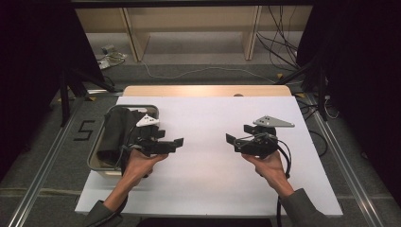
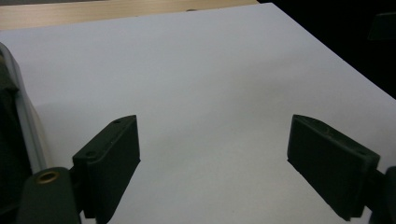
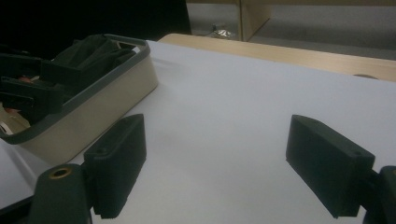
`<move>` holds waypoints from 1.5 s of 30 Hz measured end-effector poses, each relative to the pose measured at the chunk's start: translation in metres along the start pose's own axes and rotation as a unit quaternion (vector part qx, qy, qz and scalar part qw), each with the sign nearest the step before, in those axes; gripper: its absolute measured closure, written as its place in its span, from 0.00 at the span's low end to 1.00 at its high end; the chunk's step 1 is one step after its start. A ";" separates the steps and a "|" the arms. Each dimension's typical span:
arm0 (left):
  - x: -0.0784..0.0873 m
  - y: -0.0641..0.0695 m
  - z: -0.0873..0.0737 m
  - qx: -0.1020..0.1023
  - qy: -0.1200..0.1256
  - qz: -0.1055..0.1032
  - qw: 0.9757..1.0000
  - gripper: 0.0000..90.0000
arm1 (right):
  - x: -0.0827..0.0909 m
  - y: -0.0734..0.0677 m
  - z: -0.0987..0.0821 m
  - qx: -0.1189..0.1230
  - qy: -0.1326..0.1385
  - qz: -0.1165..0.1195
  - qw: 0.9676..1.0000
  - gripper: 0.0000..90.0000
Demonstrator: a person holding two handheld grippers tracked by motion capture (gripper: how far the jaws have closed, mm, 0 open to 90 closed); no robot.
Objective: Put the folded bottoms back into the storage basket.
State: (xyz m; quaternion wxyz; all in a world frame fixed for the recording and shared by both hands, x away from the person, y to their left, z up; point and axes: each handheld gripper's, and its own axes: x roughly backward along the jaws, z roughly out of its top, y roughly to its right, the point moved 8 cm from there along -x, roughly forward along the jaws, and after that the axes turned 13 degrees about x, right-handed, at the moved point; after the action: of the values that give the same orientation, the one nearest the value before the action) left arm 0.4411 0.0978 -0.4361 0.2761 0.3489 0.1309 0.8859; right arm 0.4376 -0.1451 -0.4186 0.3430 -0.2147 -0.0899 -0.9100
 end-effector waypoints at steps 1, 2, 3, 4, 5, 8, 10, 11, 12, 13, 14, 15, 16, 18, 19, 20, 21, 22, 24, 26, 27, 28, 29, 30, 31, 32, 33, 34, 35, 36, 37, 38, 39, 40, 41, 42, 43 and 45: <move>0.000 0.001 -0.001 -0.002 0.002 -0.003 1.000 0.19 | 0.000 -0.001 -0.001 0.000 0.000 0.002 1.000 0.23; 0.000 0.002 -0.003 -0.003 0.002 -0.005 1.000 0.18 | 0.000 -0.002 -0.001 0.002 0.001 0.003 1.000 0.23; 0.000 0.004 -0.004 -0.004 0.002 -0.007 1.000 0.18 | 0.000 -0.002 -0.001 0.003 0.003 0.004 1.000 0.23; 0.000 0.004 -0.005 -0.008 0.005 -0.009 1.000 0.18 | 0.000 -0.003 -0.002 0.002 0.004 0.005 1.000 0.23; 0.001 0.006 -0.005 -0.006 0.008 -0.012 1.000 0.18 | 0.000 -0.004 -0.002 0.003 0.005 0.005 1.000 0.23; 0.002 0.008 -0.007 -0.010 0.017 -0.015 1.000 0.18 | 0.001 -0.005 -0.003 0.006 0.007 0.005 1.000 0.23; 0.002 0.009 -0.009 -0.011 0.021 -0.020 1.000 0.18 | 0.002 -0.006 -0.003 0.006 0.008 0.005 1.000 0.22; 0.003 0.009 -0.010 -0.010 0.025 -0.021 0.999 0.18 | 0.002 -0.006 -0.004 0.007 0.009 0.006 1.000 0.22; 0.003 0.010 -0.010 -0.010 0.028 -0.022 0.999 0.18 | 0.002 -0.006 -0.004 0.008 0.009 0.006 1.000 0.20; 0.004 0.010 -0.011 -0.010 0.033 -0.025 0.999 0.18 | 0.002 -0.006 -0.004 0.007 0.009 0.006 1.000 0.20; 0.004 0.011 -0.011 -0.011 0.035 -0.026 0.999 0.17 | 0.003 -0.007 -0.005 0.006 0.010 0.005 1.000 0.19; 0.005 0.011 -0.012 -0.009 0.039 -0.030 0.999 0.17 | 0.003 -0.007 -0.005 0.006 0.010 0.006 1.000 0.19; 0.006 0.012 -0.012 -0.010 0.043 -0.033 0.998 0.17 | 0.003 -0.007 -0.006 0.006 0.011 0.009 1.000 0.18; 0.007 0.013 -0.013 -0.012 0.048 -0.041 0.998 0.17 | 0.005 -0.008 -0.006 0.005 0.018 0.011 1.000 0.18; 0.008 0.013 -0.014 -0.014 0.049 -0.044 0.998 0.17 | 0.006 -0.008 -0.005 0.005 0.022 0.012 1.000 0.17; 0.008 0.014 -0.014 -0.015 0.051 -0.046 0.998 0.16 | 0.007 -0.009 -0.005 0.006 0.024 0.013 1.000 0.16; 0.008 0.014 -0.015 -0.018 0.052 -0.047 0.997 0.16 | 0.008 -0.009 -0.005 0.008 0.026 0.014 1.000 0.16; 0.008 0.014 -0.016 -0.019 0.052 -0.048 0.997 0.16 | 0.008 -0.010 -0.005 0.011 0.029 0.015 0.999 0.15; 0.008 0.014 -0.018 -0.020 0.054 -0.051 0.997 0.16 | 0.010 -0.011 -0.005 0.011 0.030 0.015 0.999 0.15; 0.009 0.014 -0.020 -0.023 0.056 -0.054 0.997 0.15 | 0.010 -0.011 -0.006 0.013 0.030 0.015 0.999 0.15; 0.010 0.014 -0.020 -0.024 0.058 -0.055 0.996 0.15 | 0.011 -0.012 -0.007 0.013 0.030 0.015 0.999 0.15; 0.011 0.014 -0.021 -0.026 0.060 -0.058 0.996 0.15 | 0.011 -0.012 -0.007 0.015 0.030 0.016 0.999 0.15; 0.012 0.015 -0.021 -0.029 0.064 -0.060 0.996 0.15 | 0.011 -0.013 -0.008 0.015 0.031 0.017 0.999 0.15; 0.012 0.015 -0.021 -0.031 0.067 -0.061 0.995 0.15 | 0.012 -0.014 -0.009 0.016 0.030 0.018 0.999 0.15; 0.013 0.015 -0.022 -0.034 0.070 -0.062 0.995 0.15 | 0.012 -0.014 -0.009 0.016 0.030 0.018 0.999 0.15; 0.013 0.015 -0.022 -0.035 0.071 -0.062 0.995 0.15 | 0.012 -0.014 -0.010 0.019 0.029 0.018 0.999 0.15; 0.014 0.015 -0.023 -0.035 0.071 -0.062 0.995 0.15 | 0.012 -0.015 -0.011 0.019 0.029 0.017 0.999 0.15; 0.014 0.015 -0.024 -0.035 0.071 -0.062 0.995 0.15 | 0.012 -0.016 -0.011 0.020 0.028 0.016 0.999 0.15; 0.015 0.015 -0.024 -0.036 0.073 -0.064 0.995 0.15 | 0.013 -0.016 -0.012 0.021 0.028 0.016 0.999 0.15; 0.015 0.016 -0.025 -0.036 0.076 -0.065 0.994 0.15 | 0.014 -0.017 -0.012 0.022 0.030 0.016 0.999 0.15; 0.015 0.016 -0.026 -0.040 0.075 -0.065 0.994 0.15 | 0.015 -0.017 -0.012 0.023 0.030 0.016 0.999 0.15; 0.016 0.016 -0.026 -0.040 0.076 -0.066 0.994 0.15 | 0.015 -0.017 -0.012 0.023 0.030 0.016 0.999 0.15; 0.016 0.016 -0.027 -0.042 0.078 -0.066 0.994 0.15 | 0.016 -0.018 -0.013 0.025 0.032 0.016 0.999 0.15; 0.017 0.017 -0.027 -0.043 0.080 -0.067 0.994 0.15 | 0.016 -0.018 -0.013 0.025 0.032 0.016 0.999 0.15; 0.019 0.017 -0.027 -0.045 0.082 -0.067 0.993 0.15 | 0.017 -0.018 -0.014 0.026 0.031 0.015 0.999 0.15; 0.019 0.017 -0.027 -0.045 0.082 -0.067 0.993 0.15 | 0.017 -0.018 -0.014 0.026 0.031 0.015 0.999 0.15; 0.020 0.017 -0.027 -0.044 0.086 -0.069 0.993 0.15 | 0.017 -0.019 -0.015 0.027 0.031 0.015 0.999 0.15; 0.022 0.017 -0.028 -0.045 0.091 -0.071 0.992 0.15 | 0.018 -0.019 -0.016 0.028 0.031 0.014 0.999 0.15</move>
State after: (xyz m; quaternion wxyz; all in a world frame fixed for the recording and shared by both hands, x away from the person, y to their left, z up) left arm 0.4024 0.0958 -0.4371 0.3408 0.2441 0.1402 0.8970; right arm 0.4072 -0.1463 -0.4251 0.3641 -0.1782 -0.1018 -0.9084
